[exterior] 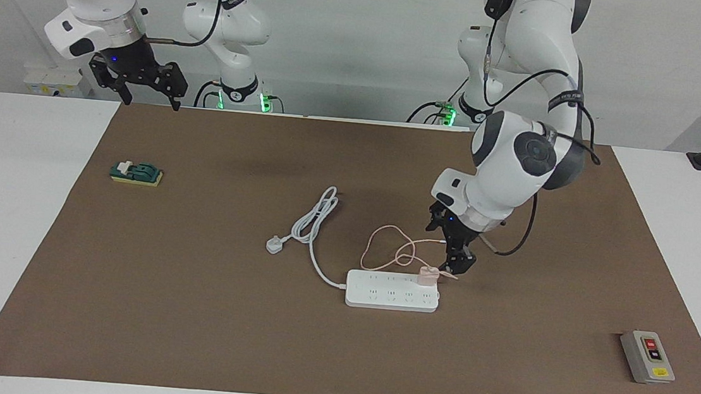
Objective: Plug charger into power strip
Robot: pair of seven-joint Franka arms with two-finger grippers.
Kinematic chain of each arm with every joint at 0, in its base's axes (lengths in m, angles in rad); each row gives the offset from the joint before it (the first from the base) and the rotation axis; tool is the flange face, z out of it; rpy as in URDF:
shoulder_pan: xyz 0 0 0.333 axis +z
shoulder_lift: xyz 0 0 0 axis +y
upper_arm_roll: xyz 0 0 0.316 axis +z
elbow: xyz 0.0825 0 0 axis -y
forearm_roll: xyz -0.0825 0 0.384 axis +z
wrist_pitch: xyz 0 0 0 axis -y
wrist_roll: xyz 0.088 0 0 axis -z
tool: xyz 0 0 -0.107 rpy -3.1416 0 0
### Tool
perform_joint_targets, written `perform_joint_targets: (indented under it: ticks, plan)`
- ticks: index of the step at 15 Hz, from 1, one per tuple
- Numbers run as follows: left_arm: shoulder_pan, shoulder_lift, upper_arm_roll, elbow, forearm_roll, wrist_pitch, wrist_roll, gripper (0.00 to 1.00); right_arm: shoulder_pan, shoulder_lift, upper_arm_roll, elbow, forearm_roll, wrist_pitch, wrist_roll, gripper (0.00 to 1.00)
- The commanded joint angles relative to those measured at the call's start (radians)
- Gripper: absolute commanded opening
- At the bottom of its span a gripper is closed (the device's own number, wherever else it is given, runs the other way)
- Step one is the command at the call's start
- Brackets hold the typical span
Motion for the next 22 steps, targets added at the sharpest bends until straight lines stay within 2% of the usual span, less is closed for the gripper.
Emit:
perform_joint_targets:
  ticks: [1,3,6,9,12,14,17,22]
  plan:
    - [0.027,-0.100,0.019,-0.020,-0.014,-0.132,-0.110,1.00,-0.010,-0.010,0.006,-0.011,-0.008,0.009,-0.002,1.00]
    - [0.052,-0.151,0.059,-0.019,-0.012,-0.212,-0.219,1.00,-0.010,-0.010,0.006,-0.011,-0.008,0.007,-0.001,1.00]
    - [0.067,-0.215,0.122,-0.020,-0.006,-0.318,-0.272,1.00,-0.007,-0.010,0.006,-0.010,-0.008,-0.001,-0.005,1.00]
    - [0.073,-0.260,0.174,-0.023,0.037,-0.384,-0.495,1.00,-0.007,-0.010,0.006,-0.010,-0.008,-0.001,-0.005,1.00]
    - [0.073,-0.286,0.191,-0.022,0.118,-0.389,-0.770,1.00,-0.010,-0.010,0.006,-0.010,-0.008,-0.001,-0.005,1.00]
    - [0.075,-0.301,0.193,-0.025,0.135,-0.381,-0.844,1.00,-0.010,-0.010,0.006,-0.010,-0.008,-0.002,-0.005,1.00]
    - [0.089,-0.306,0.188,-0.037,0.262,-0.367,-1.043,1.00,-0.010,-0.010,0.006,-0.010,-0.008,-0.002,-0.005,1.00]
    - [0.077,-0.324,0.180,-0.063,0.261,-0.376,-1.085,1.00,-0.010,-0.010,0.006,-0.010,-0.008,-0.001,-0.005,1.00]
